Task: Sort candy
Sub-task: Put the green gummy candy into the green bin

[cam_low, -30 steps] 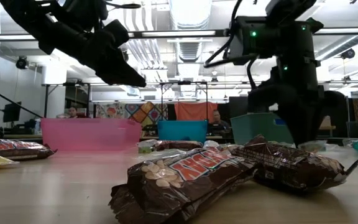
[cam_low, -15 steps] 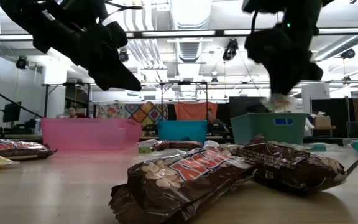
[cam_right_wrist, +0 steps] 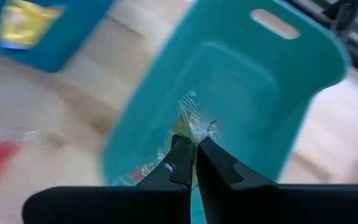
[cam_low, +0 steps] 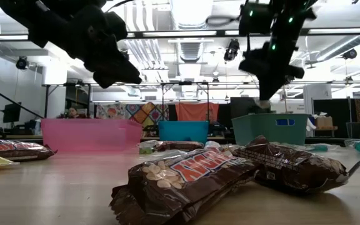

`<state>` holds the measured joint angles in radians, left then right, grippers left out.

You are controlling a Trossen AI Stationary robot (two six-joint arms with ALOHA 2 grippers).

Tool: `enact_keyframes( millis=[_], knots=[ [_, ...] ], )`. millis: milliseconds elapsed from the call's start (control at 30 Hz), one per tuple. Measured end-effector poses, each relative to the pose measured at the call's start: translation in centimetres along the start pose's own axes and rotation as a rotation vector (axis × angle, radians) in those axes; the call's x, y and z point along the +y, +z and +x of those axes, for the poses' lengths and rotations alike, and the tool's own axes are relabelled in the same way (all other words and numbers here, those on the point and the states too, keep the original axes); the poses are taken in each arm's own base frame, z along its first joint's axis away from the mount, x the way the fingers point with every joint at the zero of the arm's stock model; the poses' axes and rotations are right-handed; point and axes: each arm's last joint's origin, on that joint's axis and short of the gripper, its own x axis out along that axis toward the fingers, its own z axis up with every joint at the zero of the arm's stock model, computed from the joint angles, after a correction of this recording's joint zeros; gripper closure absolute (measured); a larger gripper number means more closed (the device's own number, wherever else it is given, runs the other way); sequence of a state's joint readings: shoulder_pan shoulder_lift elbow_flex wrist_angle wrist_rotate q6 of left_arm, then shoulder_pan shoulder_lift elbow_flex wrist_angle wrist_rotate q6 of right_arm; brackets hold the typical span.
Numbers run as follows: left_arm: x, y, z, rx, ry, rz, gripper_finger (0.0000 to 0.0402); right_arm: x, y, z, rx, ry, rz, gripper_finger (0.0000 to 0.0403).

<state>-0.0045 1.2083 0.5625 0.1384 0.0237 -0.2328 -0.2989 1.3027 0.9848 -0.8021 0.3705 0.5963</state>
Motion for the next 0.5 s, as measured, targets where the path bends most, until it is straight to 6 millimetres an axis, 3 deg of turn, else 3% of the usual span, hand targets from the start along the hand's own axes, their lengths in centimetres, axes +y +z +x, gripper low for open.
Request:
enact_keyframes(
  millis=[267, 500],
  knots=[
    [-0.1, -0.6, 0.0, 0.056, 0.005, -0.062, 0.0316, -2.1, 1.4, 3.1, 0.07, -0.091, -0.017, 0.0394],
    [-0.1, -0.6, 0.0, 0.056, 0.007, -0.095, 0.0316, -2.2, 1.8, 4.4, 0.08, -0.104, -0.023, 0.0384]
  ],
)
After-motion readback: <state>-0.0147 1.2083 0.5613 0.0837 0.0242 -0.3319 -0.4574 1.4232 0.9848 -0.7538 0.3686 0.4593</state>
